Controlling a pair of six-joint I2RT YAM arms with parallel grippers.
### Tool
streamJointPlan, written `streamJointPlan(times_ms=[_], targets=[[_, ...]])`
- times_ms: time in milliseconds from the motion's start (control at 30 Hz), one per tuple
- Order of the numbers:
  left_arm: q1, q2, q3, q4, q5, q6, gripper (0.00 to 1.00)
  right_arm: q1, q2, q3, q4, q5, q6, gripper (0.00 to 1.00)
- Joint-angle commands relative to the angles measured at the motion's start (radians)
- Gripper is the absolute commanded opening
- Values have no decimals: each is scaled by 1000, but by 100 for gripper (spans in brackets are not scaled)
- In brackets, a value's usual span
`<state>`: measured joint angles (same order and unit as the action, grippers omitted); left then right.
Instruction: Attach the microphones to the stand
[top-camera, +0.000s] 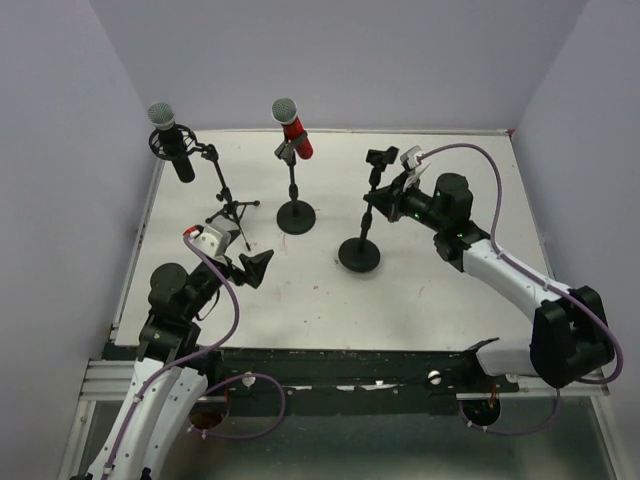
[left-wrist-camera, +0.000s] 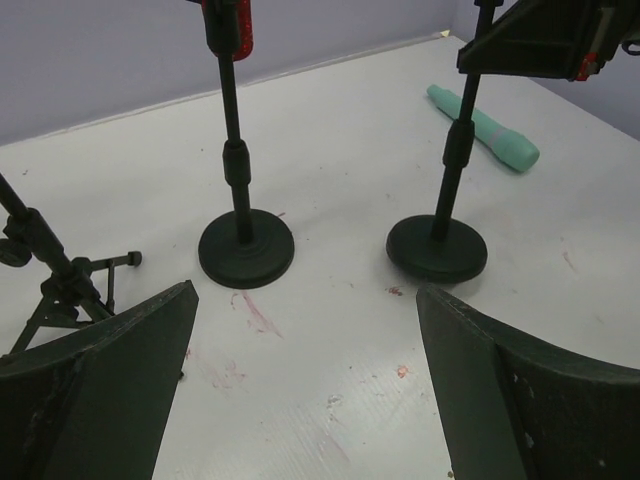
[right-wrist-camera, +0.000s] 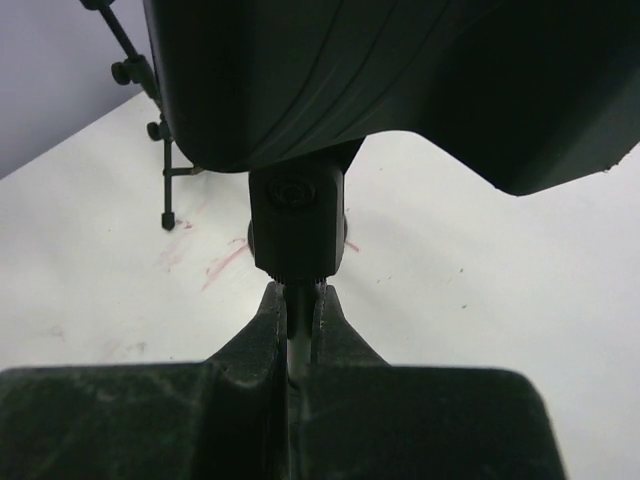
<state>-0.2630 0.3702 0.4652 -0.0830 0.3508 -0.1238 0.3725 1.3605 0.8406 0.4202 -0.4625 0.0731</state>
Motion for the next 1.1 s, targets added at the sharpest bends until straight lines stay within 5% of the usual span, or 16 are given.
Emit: streamJointPlan(times_ms=[0,167,333,700,800,1067], targets=[[1,-2,-5,23,31,-14,98,17,-67,-60,-95,111,-7,0],[1,-4,-10,28,31,-14,99,29,-104,-159,-70,-88,-62,1],[1,-10,-20,66,108,-27,99,31,-138,-175,-156,-273,-171,30],[-15,12,-53,210,318,-154,98,6,-208,-193,-319,-381,-337,64],[-106,3,-79,270,278,-174,98,-49,-242,-172,-453,-433,-502,75],[-479,211,-86,458,-39,-90,98,-259,-310,-121,-639,-515,-599,80]])
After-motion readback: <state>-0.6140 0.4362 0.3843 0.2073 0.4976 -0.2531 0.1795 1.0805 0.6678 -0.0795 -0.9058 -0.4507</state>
